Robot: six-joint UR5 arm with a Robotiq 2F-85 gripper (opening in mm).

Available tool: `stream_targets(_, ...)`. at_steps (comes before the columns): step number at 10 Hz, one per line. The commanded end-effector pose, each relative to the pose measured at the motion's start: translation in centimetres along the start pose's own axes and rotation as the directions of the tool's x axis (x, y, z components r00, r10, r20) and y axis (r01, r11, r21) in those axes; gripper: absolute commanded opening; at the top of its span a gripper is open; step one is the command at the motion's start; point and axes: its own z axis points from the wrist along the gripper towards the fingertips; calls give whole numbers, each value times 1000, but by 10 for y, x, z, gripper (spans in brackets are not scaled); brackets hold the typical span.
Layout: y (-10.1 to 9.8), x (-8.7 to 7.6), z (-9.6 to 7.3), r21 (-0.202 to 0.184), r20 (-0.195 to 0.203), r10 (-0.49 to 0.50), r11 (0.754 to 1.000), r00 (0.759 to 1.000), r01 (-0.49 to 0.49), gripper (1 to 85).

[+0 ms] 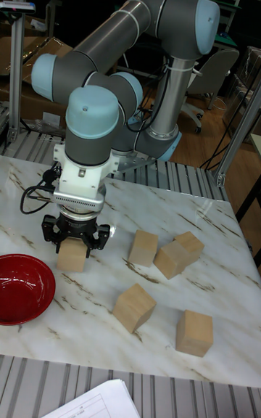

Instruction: Stack the blocks into a pyramid shape

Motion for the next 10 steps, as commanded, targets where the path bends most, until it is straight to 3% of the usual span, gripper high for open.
stream_targets(1,-6,-18,-2,18,68,4,1000,998,-5,90)
stream_targets(8,6,-17,-2,-25,64,11,1000,998,-9,93)
stream_targets(10,7,-13,-2,-25,53,-54,998,997,55,270)
